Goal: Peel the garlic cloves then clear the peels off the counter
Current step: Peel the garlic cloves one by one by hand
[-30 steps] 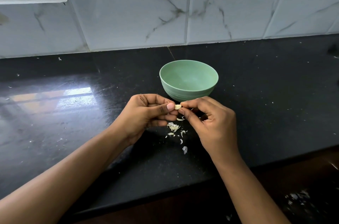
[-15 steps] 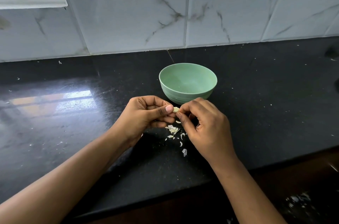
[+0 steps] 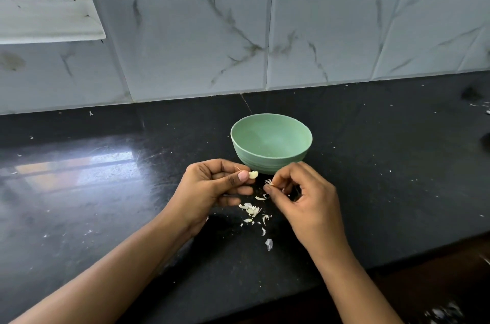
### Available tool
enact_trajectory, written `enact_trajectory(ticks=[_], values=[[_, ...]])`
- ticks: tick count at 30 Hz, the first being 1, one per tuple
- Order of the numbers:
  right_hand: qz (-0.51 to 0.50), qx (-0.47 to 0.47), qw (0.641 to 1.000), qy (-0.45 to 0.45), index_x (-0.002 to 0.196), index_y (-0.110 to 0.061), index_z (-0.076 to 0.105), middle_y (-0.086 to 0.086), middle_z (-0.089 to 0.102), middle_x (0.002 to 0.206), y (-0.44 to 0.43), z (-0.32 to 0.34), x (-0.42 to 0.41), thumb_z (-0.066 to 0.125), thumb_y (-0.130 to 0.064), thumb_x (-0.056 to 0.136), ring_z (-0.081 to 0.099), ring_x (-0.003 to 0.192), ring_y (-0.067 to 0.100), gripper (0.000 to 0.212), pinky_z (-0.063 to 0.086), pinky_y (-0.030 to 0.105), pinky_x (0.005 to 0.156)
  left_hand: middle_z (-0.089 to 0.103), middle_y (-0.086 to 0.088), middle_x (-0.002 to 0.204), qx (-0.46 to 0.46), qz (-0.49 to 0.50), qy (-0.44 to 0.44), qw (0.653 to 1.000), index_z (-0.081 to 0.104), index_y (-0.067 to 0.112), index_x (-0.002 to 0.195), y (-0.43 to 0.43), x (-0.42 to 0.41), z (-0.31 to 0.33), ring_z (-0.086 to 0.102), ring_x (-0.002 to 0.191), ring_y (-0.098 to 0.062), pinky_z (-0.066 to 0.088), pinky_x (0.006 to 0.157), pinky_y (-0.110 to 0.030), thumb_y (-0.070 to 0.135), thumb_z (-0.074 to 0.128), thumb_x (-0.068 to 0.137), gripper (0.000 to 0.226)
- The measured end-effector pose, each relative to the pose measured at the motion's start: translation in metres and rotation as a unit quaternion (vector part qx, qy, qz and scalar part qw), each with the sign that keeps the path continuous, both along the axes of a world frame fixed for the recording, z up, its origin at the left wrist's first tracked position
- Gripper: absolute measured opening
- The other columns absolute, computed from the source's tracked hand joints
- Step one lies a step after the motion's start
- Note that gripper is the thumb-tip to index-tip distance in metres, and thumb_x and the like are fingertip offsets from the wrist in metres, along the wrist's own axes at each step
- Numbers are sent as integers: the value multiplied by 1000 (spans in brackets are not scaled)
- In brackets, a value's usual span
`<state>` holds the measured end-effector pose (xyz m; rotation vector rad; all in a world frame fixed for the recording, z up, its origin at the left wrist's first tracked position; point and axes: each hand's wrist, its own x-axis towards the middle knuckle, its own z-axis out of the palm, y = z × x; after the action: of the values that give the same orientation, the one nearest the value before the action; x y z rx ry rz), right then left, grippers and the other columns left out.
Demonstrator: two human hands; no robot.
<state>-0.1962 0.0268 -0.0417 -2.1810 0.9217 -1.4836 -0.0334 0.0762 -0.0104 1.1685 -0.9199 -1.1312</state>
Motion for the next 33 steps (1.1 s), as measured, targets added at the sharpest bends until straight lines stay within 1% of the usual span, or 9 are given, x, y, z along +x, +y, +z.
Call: enact_trajectory(ticks=[4,7,9,12,15,20,25,27,33], values=[[14,21,999,20,82,-20,65,-14,61,78,0,-3,0,73,-6,78,58,72,1,17,47,18,66,75,-8,79,-1,-1,-12,1000,68,7,82,0,0,1,70,61,-11,51,46,-18,17,71,63,22],[19,40,999,22,88,-23,70,-16,68,83,2,-3,-1,66,-10,83,64,80,0,14,52,22,71,74,-8,76,-7,0,-31,999,67,8,83,1,1,0,70,61,-11,51,47,-18,16,72,64,21],[14,57,998,22,85,-24,71,-15,70,79,5,-2,-1,64,-21,82,65,75,2,8,53,29,68,74,-7,75,-14,3,-49,999,67,8,83,2,1,0,70,62,-12,51,47,-18,17,72,64,21],[-1,59,998,22,72,-20,70,-10,67,66,6,-1,-2,67,-34,80,62,61,7,16,50,33,59,74,-7,74,-26,4,-69,997,67,7,83,3,0,0,70,61,-12,51,47,-18,17,71,64,22],[5,71,997,12,66,-18,67,-10,63,60,5,-2,-4,78,-23,74,57,55,7,15,47,26,54,73,-7,72,-33,5,-79,996,67,7,82,2,-1,0,69,60,-12,51,47,-18,17,72,64,21],[10,73,997,-6,71,-18,60,-8,59,68,1,-2,-2,79,-7,72,56,63,10,22,45,19,58,70,-5,64,-35,9,-88,995,68,6,79,2,1,-2,64,50,-11,50,44,-19,17,72,64,20],[54,58,997,-16,99,-20,73,-13,69,88,2,-3,-1,75,-9,77,65,81,3,25,52,18,74,70,-5,65,-18,-2,-74,997,68,6,79,2,0,-2,64,51,-11,50,45,-18,19,73,63,21],[52,41,998,-20,97,-18,74,-14,70,89,2,-3,-1,75,-11,77,65,83,-1,21,51,16,76,71,-6,65,-13,-10,-66,998,67,6,78,3,-2,-1,65,52,-11,49,45,-17,19,73,62,21],[39,13,999,-32,87,-17,74,-11,70,82,5,1,-2,78,-12,75,64,74,2,14,53,22,68,71,-7,67,-10,-25,-68,997,68,6,76,4,-5,0,66,54,-11,50,47,-17,19,72,63,18]])
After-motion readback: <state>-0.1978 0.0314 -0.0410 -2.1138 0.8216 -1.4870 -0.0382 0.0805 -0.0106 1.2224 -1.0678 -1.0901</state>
